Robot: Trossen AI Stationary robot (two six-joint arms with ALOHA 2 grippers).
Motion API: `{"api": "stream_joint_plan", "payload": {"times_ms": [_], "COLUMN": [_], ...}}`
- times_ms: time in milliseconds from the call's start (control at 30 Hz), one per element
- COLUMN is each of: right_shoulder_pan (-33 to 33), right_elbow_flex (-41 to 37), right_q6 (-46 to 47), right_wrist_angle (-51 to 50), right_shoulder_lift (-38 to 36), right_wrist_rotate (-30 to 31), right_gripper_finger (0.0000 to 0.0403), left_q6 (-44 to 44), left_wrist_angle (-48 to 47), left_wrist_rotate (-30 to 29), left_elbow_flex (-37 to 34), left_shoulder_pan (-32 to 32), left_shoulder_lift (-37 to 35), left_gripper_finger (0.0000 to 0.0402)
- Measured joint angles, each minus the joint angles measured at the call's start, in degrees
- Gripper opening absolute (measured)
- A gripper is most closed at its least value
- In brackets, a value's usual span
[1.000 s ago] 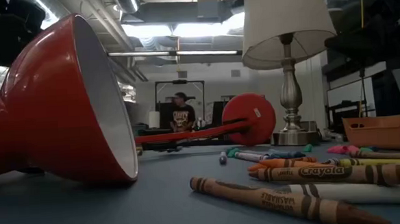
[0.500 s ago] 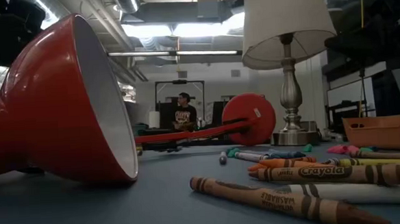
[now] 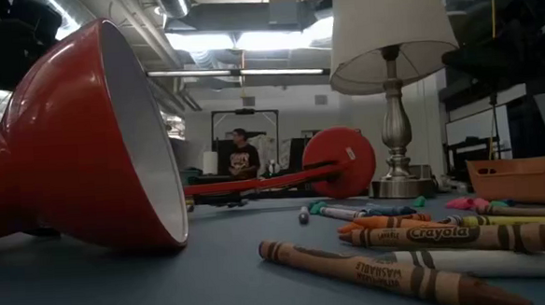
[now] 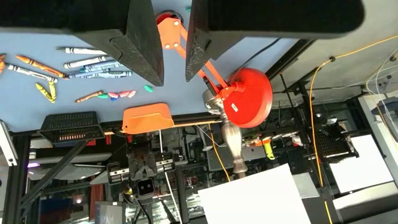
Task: Sort crayons
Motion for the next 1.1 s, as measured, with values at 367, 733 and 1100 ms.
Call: {"api": "stream_joint_plan", "payload": {"times_ms": [367,733,1100], "right_shoulder_pan": [0.0,0.0,0.0], "right_elbow_flex": [0.0,0.0,3.2], "right_q6": [0.0,4.5,4.7], "right_wrist_angle": [1.2,10.5,13.5], "right_shoulder_lift": [0.0,0.0,1.4], "right_wrist_rotate": [1.9,1.4,-1.7], "right_gripper_finger": [0.0005,0.0005,0.0104], "left_q6": [-0.1,-9.4,-9.4], "left_wrist_angle": [0.0,0.1,0.4], "left_wrist_rotate": [0.0,0.0,0.0], "left_elbow_flex": [0.0,0.0,0.0], "left_shoulder_pan": [0.0,0.0,0.0], "left_shoulder_lift": [0.0,0.0,0.0], "left_gripper_finger": [0.0053,0.0053,0.0053]}}
